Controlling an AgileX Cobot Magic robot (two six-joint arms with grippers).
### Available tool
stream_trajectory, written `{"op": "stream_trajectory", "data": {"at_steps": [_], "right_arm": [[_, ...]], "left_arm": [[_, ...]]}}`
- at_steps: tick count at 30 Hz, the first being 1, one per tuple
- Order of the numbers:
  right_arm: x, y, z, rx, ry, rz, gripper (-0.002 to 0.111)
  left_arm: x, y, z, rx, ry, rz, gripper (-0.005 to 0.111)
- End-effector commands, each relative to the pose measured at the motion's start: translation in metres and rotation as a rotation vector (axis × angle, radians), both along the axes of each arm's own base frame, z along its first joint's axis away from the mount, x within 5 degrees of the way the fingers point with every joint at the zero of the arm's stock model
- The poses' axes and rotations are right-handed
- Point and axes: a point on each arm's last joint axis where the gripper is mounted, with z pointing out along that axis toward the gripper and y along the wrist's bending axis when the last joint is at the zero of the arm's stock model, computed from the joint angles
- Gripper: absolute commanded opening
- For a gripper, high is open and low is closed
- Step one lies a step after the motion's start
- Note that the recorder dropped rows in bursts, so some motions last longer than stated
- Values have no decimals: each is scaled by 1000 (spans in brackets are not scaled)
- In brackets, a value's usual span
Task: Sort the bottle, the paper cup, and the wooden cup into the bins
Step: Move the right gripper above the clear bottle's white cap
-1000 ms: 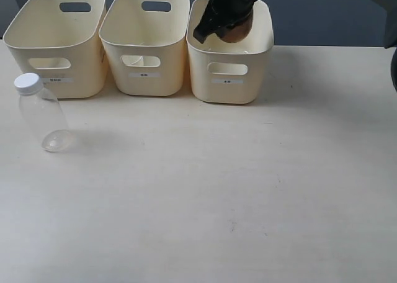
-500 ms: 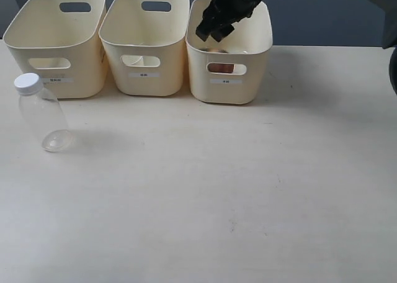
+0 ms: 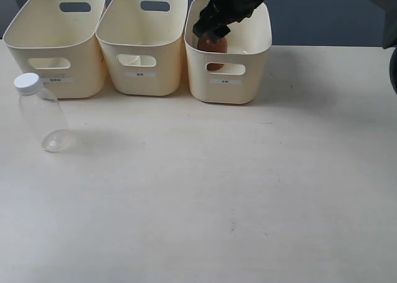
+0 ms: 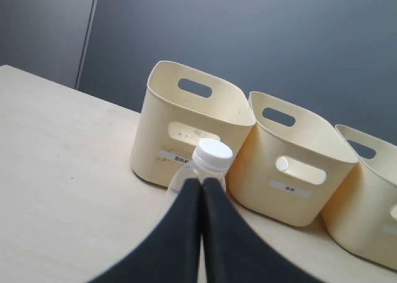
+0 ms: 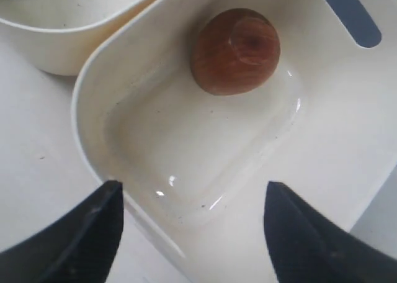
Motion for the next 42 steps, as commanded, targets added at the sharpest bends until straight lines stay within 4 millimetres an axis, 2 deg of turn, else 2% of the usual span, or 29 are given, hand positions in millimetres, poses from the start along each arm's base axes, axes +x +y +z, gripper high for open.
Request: {"op": "stream_trajectory", "data": {"at_steps": [1,6,12,20,24,28,30,35,42], "right_arm": [[-6,3,-1,56,76,17,62],[-17,14,0,169,188,69,62],[-40,40,16,362,280,228,62],[-75,87,25,377,263,410,62],[-90,112,28,393,194,486,62],[-99,143,28,442,52,547,65],[-98,153,20,464,32,543,72],[-93,175,2,520,-80,528,72],[-99,201,0,635,-146,555,72]], "left_arm": [[0,0,1,3,-10,-3,0],[0,0,1,3,-10,-3,0],[0,0,1,3,-10,-3,0],[0,0,1,3,-10,-3,0],[0,0,1,3,-10,-3,0],[0,0,1,3,-10,-3,0],[0,0,1,3,-10,-3,0],[0,0,1,3,-10,-3,0],[0,0,1,3,-10,-3,0]]}}
